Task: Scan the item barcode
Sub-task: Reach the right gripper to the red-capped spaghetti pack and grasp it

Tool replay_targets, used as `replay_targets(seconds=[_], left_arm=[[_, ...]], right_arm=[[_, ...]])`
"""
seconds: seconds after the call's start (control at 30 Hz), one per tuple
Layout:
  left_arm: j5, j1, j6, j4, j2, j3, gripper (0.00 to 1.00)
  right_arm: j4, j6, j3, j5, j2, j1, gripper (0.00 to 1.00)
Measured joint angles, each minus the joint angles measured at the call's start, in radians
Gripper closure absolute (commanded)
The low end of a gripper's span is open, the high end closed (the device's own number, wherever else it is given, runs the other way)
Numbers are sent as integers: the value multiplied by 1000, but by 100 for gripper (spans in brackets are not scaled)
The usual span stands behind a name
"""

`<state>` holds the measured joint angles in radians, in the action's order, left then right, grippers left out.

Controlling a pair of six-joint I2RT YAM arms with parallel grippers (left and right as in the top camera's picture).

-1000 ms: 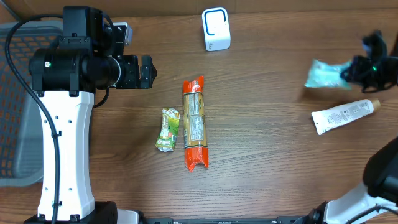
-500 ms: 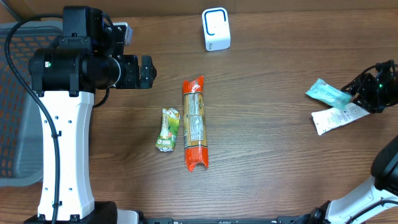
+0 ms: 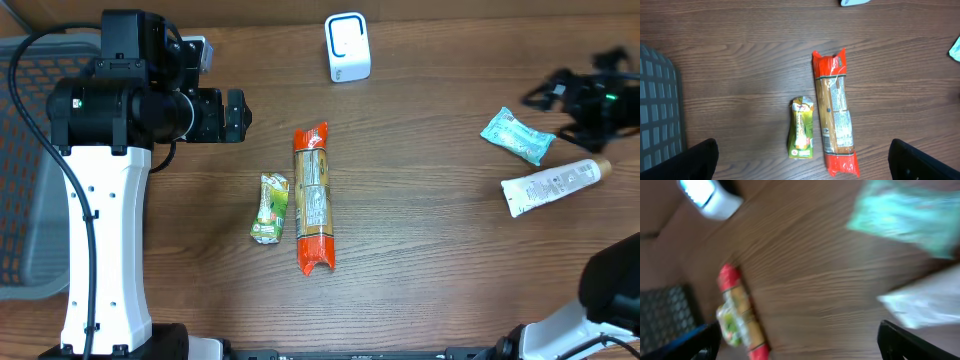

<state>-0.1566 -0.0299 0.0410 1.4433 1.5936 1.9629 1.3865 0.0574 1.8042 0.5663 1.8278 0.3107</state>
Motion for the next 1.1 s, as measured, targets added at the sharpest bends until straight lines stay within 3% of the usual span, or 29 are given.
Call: replay_targets(seconds=[0.37, 0.7, 0.87, 1.1], left_arm=[[0, 0, 0, 0, 0, 0, 0], [0, 0, 0, 0, 0, 0, 0], [0, 0, 0, 0, 0, 0, 0], [0, 0, 0, 0, 0, 0, 0]], right_arm=[[-286, 19, -245, 58, 1, -477, 1], [-678, 174, -488, 38, 31, -785, 4], [-771, 211, -528, 27, 66, -855, 12], [-805, 234, -529, 19, 175, -873, 15]])
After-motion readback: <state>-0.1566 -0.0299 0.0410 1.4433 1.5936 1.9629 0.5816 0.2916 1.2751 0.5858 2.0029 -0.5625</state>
